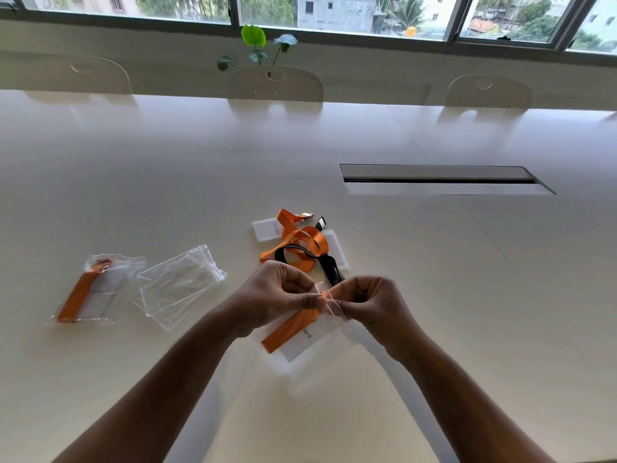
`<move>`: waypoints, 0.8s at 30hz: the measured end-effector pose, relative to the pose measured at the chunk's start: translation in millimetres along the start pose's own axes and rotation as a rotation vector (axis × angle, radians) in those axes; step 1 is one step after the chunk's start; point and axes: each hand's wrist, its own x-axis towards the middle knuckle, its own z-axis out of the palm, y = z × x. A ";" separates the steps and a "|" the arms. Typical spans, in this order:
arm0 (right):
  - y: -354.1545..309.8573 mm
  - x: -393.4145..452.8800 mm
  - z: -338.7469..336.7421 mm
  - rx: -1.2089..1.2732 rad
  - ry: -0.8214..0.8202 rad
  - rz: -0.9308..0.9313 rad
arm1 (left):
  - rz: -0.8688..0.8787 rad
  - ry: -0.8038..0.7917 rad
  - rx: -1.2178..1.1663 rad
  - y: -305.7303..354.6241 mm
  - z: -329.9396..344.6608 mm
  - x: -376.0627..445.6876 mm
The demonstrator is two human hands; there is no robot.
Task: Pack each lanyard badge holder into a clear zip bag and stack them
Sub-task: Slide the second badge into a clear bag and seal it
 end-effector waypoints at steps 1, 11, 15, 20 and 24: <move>0.3 -1.0 0.0 0.017 -0.004 -0.012 | -0.018 0.012 -0.032 -0.7 -0.4 -0.4; 3.3 -0.1 -2.4 0.021 0.111 0.034 | -0.026 0.047 -0.092 -4.8 6.3 -5.1; 0.1 2.9 -9.4 0.109 0.231 0.092 | -0.085 0.116 -0.193 -11.1 5.6 -9.1; 7.1 -4.8 -8.4 0.136 0.147 0.118 | -0.127 0.206 -0.334 -20.5 -1.6 -16.1; 14.3 -8.5 4.5 0.092 0.166 0.082 | -0.147 0.216 -0.380 -23.6 -1.9 -19.2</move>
